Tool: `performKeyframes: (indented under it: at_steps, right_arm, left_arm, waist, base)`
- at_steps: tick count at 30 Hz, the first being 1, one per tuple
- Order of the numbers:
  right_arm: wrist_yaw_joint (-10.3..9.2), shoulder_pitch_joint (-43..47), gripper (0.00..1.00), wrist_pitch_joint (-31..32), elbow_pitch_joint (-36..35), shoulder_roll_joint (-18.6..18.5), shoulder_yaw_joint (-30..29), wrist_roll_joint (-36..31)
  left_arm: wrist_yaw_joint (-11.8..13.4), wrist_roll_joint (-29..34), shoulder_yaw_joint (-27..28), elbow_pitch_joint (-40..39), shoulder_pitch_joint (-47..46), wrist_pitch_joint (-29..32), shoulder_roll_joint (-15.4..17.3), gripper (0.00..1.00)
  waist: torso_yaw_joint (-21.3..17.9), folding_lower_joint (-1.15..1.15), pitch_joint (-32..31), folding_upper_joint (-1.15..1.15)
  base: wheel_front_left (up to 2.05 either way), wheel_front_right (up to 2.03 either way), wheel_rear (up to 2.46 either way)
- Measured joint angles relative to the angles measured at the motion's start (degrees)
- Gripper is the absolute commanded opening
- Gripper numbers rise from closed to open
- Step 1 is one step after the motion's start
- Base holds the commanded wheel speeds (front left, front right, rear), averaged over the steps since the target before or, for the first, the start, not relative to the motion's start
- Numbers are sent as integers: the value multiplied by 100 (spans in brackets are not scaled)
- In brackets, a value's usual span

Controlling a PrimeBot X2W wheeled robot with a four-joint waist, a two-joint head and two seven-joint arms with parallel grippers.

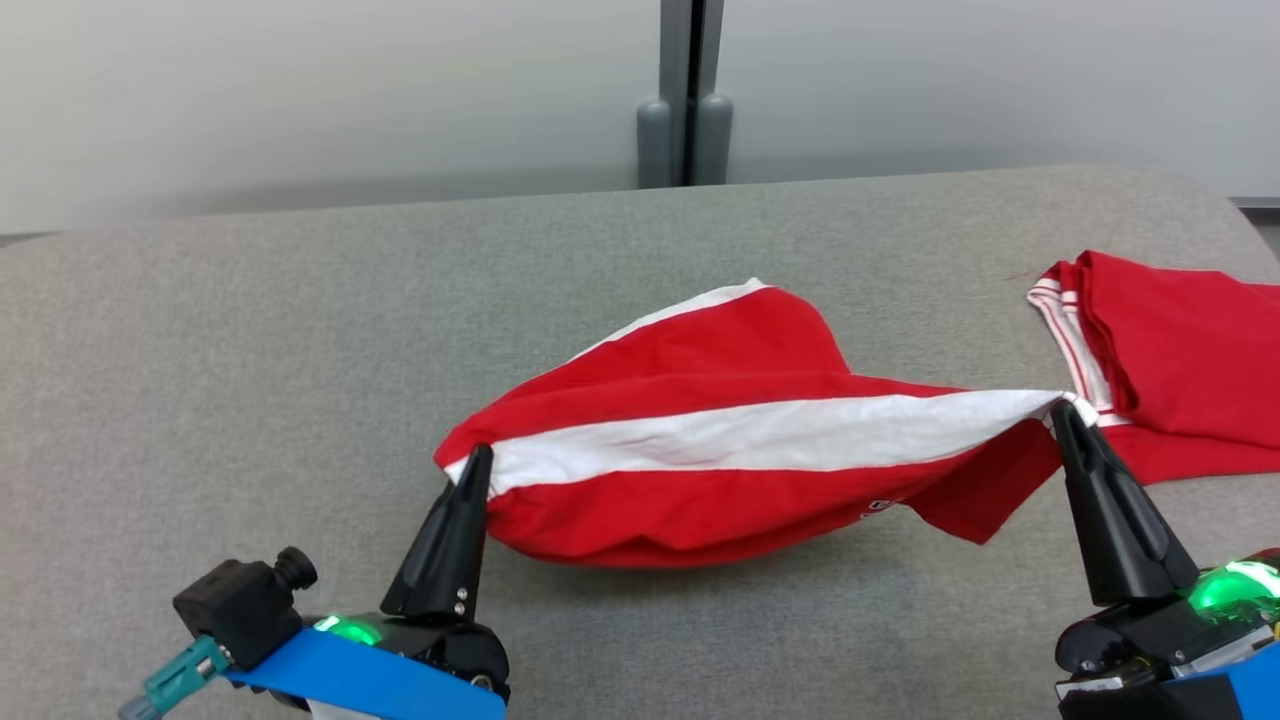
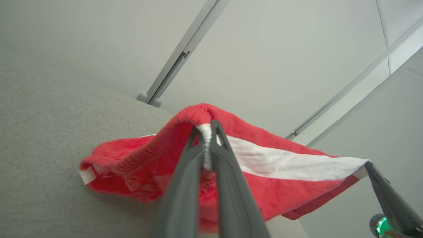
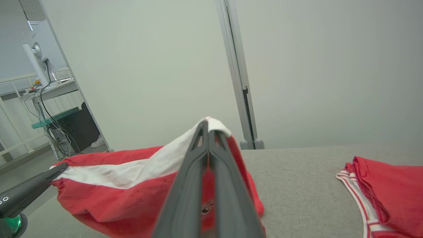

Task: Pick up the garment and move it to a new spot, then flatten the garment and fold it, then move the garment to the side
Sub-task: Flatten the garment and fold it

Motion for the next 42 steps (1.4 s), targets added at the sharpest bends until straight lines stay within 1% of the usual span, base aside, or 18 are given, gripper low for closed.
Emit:
performKeyframes:
  at_steps: [3,7,10,14,19,23,25,31,37,42]
  right_arm:
    - [0,4,0,127,46,13,-91,-7]
    - [0,-199,0,304,421,-35,-115,62]
    - [0,-659,0,433,862,-200,-145,115]
    - [0,-1430,0,666,1582,-521,-58,197]
    - [-1,-2436,0,915,2609,-966,199,343]
    - [0,-3119,0,1081,3275,-1176,577,542]
    - [0,-3439,0,1117,3570,-1272,769,593]
    - [0,-4243,0,1138,4478,-1399,1252,764]
    - [0,-4826,0,988,5185,-1444,1774,891]
    - [0,-5144,0,745,5629,-1454,2176,976]
  left_arm:
    - [44,-105,-27,-48,73,81,-23,0]
    - [34,-420,-52,247,134,143,-305,0]
    - [-13,-492,-57,688,-26,90,-526,0]
    - [-62,-566,-44,1380,-531,38,-913,0]
    - [-152,-759,-14,2103,-1044,58,-1310,0]
    - [-211,-891,99,2540,-1360,7,-1503,0]
    - [-229,-973,149,2732,-1517,-19,-1571,0]
    - [-303,-1118,188,3193,-1976,-141,-1725,0]
    - [-347,-1196,170,3543,-2274,-222,-1763,0]
    - [-371,-1198,138,3684,-2356,-268,-1777,0]
  waist:
    - [98,1,95,0]
    - [232,1,283,0]
    - [358,1,420,0]
    - [530,2,600,1]
    - [717,2,810,1]
    - [841,2,983,1]
    - [889,2,1075,2]
    - [1000,2,1340,2]
    - [1063,2,1528,2]
    - [1091,1,1538,2]
  base:
    - [0,0,0]
    - [0,0,0]
    - [0,0,0]
    - [0,0,0]
    - [0,0,0]
    - [0,0,0]
    - [0,0,0]
    - [0,0,0]
    - [0,0,0]
    - [0,0,0]
